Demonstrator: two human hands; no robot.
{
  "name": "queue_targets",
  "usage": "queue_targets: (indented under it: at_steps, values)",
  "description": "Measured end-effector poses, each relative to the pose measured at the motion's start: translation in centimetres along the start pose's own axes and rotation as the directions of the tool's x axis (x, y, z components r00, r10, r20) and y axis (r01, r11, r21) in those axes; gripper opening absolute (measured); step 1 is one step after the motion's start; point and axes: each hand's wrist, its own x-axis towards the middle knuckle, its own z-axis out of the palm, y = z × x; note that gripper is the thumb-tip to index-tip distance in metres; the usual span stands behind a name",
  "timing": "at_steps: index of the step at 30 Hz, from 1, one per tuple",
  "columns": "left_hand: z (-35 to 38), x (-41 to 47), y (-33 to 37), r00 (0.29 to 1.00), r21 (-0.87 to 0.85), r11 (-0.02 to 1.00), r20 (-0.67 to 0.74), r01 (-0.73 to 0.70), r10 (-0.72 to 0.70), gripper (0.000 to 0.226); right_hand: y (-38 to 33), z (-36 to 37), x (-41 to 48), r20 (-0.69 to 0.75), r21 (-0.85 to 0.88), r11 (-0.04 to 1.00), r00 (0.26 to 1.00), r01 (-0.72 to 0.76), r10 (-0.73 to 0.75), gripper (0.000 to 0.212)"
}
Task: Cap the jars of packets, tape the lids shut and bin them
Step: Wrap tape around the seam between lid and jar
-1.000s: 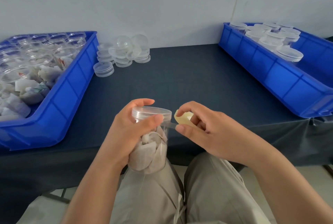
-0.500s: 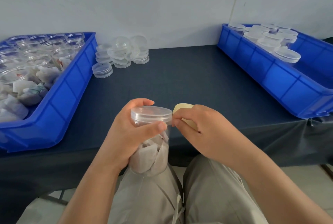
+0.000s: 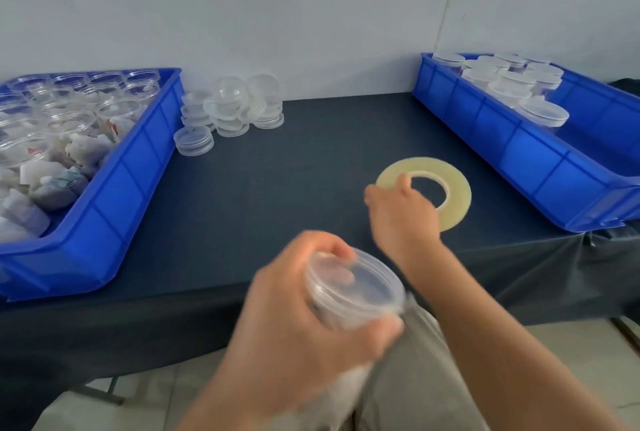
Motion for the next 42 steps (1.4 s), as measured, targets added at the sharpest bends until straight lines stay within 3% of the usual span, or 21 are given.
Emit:
queue_targets:
  at_steps: [2,4,6,8,11,13,16,19,21,22,23,25,27,29,32,36,42]
  values:
    - [0.2,0.0,0.2,0.998,-0.112,0.992,0.029,0.051,-0.048,0.066,1.5,0.1,1.4,-0.025,0.091,0.995,0.999,0.046,-0.043,0.012]
    - [-0.3,1.4,-0.8,0.981,-0.216,0.965,-0.094,0.146,-0.169,0.058,1.1,0.9,1.6,-0.014,0.083,0.985,0.989,0.149,-0.148,0.011]
    - [-1.1,2.8,-2.1,0.948,-0.290,0.931,-0.161,0.221,-0.275,0.053,-0.5,2.4,1.0,0.068,0.011,0.975,0.973,0.220,-0.220,0.034]
    - [-1.5,3.4,-3.0,0.925,-0.392,0.886,-0.177,0.246,-0.336,0.052,-1.8,3.8,0.5,0.124,0.050,0.964,0.956,0.262,-0.266,0.058]
    - [-1.4,3.5,-3.4,0.917,-0.437,0.867,-0.193,0.238,-0.349,0.056,-2.4,5.8,0.5,0.088,-0.054,0.923,0.923,0.381,-0.375,0.086]
    - [-1.4,3.6,-3.6,0.918,-0.451,0.859,-0.179,0.243,-0.354,0.060,-2.4,6.6,0.5,0.049,-0.111,0.924,0.931,0.366,-0.362,0.076]
    - [-1.3,3.6,-3.6,0.921,-0.454,0.856,-0.165,0.248,-0.354,0.055,-2.2,6.6,0.8,0.111,-0.086,0.935,0.936,0.345,-0.335,0.056]
    - [-1.2,3.8,-3.6,0.918,-0.499,0.829,-0.147,0.252,-0.368,0.050,-2.3,4.9,0.7,0.211,0.084,0.960,0.937,0.267,-0.279,0.078]
    - [-1.2,3.8,-3.5,0.917,-0.522,0.812,-0.129,0.260,-0.377,0.050,-2.7,3.6,0.2,0.166,0.324,0.921,0.945,0.217,-0.281,0.058]
    - [-1.2,3.8,-3.6,0.916,-0.531,0.806,-0.127,0.261,-0.380,0.050,-2.8,3.0,-0.3,0.090,0.514,0.841,0.965,0.168,-0.248,0.044]
    - [-1.3,3.8,-3.6,0.915,-0.542,0.799,-0.124,0.261,-0.383,0.051,-2.9,2.1,-1.1,0.047,0.717,0.692,0.984,0.087,-0.172,0.043]
    - [-1.4,3.8,-3.5,0.914,-0.560,0.787,-0.120,0.259,-0.386,0.051,-2.7,0.2,-3.0,0.041,0.926,0.378,0.994,0.000,-0.101,0.057]
    - [-1.4,3.8,-3.4,0.916,-0.575,0.777,-0.112,0.257,-0.386,0.052,-2.4,-1.2,-4.7,-0.044,0.954,0.282,0.981,0.098,-0.189,0.050]
    - [-1.5,3.7,-3.3,0.921,-0.581,0.777,-0.115,0.241,-0.372,0.051,-2.2,-2.1,-5.8,-0.157,0.931,0.292,0.962,0.220,-0.225,0.028]
    - [-1.4,3.7,-3.1,0.925,-0.568,0.793,-0.136,0.220,-0.354,0.053,-2.1,-2.6,-6.2,-0.160,0.937,0.278,0.968,0.210,-0.194,0.010]
    - [-1.4,3.7,-3.0,0.929,-0.563,0.795,-0.120,0.227,-0.350,0.056,-2.1,-3.1,-6.4,-0.084,0.936,0.323,0.978,0.143,-0.189,0.015]
    - [-1.7,3.5,-3.0,0.949,-0.647,0.732,-0.037,0.215,-0.312,0.072,-1.9,-3.6,-6.6,0.001,0.960,0.271,0.972,0.065,-0.234,0.020]
